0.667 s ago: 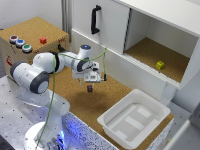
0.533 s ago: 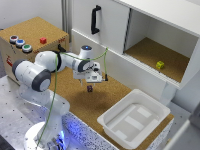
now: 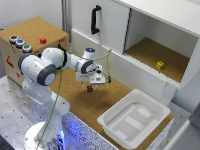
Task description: Go towards the white box and store the purple object
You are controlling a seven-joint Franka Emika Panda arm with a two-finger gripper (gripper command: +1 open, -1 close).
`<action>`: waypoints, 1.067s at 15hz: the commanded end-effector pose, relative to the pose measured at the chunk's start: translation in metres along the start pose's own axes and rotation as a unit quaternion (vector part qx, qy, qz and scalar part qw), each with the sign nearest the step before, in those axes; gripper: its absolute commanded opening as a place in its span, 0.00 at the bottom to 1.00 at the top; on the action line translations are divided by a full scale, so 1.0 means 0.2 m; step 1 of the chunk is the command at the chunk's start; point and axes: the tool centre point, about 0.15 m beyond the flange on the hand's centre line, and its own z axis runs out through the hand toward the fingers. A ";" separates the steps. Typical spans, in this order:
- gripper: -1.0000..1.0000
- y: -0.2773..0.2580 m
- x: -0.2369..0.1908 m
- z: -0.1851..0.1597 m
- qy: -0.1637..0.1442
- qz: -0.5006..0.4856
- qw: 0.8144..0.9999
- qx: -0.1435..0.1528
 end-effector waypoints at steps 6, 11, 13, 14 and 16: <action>0.00 0.09 0.03 0.00 -0.019 0.025 0.999 0.015; 0.00 0.02 -0.04 -0.36 -0.010 0.097 0.995 -0.007; 0.00 -0.05 -0.05 -0.48 -0.007 0.121 0.992 -0.014; 0.00 -0.09 -0.05 -0.54 -0.008 0.134 0.991 -0.014; 0.00 -0.13 -0.05 -0.63 -0.012 0.156 0.988 -0.011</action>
